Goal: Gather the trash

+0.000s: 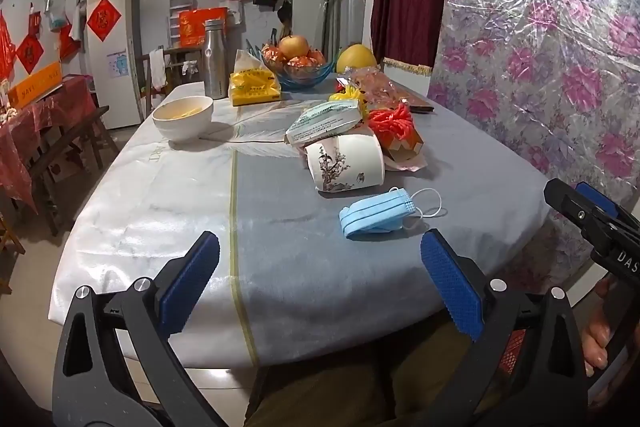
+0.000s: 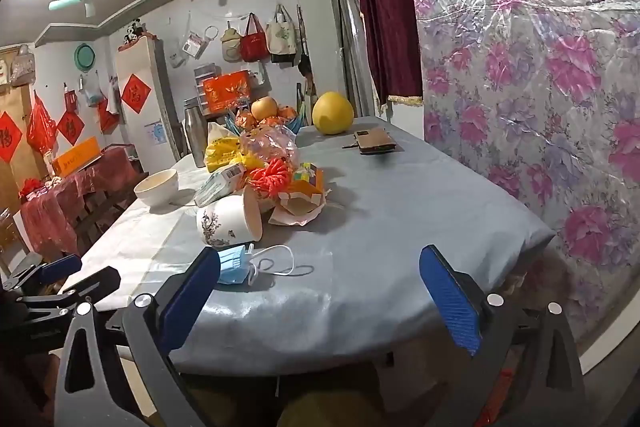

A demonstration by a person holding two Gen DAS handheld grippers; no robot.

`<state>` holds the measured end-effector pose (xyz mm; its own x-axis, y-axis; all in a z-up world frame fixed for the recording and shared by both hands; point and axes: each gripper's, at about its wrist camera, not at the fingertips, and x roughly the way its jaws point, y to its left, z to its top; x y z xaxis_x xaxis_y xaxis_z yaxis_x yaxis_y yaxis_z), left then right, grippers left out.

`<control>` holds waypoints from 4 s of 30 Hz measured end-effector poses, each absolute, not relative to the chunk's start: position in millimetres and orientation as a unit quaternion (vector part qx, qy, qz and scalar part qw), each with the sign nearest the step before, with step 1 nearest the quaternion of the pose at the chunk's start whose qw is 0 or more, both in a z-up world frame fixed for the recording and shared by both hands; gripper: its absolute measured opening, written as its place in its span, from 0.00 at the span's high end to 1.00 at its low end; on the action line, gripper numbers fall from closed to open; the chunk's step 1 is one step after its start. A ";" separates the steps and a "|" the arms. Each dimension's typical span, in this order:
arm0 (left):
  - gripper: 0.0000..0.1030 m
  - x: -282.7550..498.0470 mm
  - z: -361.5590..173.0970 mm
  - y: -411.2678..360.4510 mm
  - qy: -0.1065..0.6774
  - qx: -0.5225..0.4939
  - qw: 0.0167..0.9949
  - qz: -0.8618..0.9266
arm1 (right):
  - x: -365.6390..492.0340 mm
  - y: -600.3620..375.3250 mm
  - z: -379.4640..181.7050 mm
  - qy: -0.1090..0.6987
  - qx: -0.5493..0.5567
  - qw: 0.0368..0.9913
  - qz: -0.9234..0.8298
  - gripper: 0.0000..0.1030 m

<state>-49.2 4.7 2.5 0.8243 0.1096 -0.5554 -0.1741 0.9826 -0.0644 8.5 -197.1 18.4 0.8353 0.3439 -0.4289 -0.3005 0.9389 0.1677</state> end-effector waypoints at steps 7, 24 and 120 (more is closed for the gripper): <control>0.06 -49.3 2.0 5.8 0.287 -0.057 0.953 0.074 | 3.4 -193.8 17.7 0.230 0.037 0.958 0.169 0.05; 0.06 -48.3 -0.6 6.6 0.290 -0.058 0.952 0.077 | 3.3 -193.6 18.2 0.235 0.042 0.956 0.172 0.05; 0.06 27.8 -49.9 62.7 0.339 -0.106 0.932 0.074 | 107.6 -129.3 -34.1 0.299 0.046 0.893 0.334 0.91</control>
<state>27.8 62.7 -49.9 0.7591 0.0672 -0.6474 -0.2103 0.9667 -0.1462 107.6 -129.3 -34.1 0.5978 0.6243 -0.5028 -0.5698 0.7721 0.2813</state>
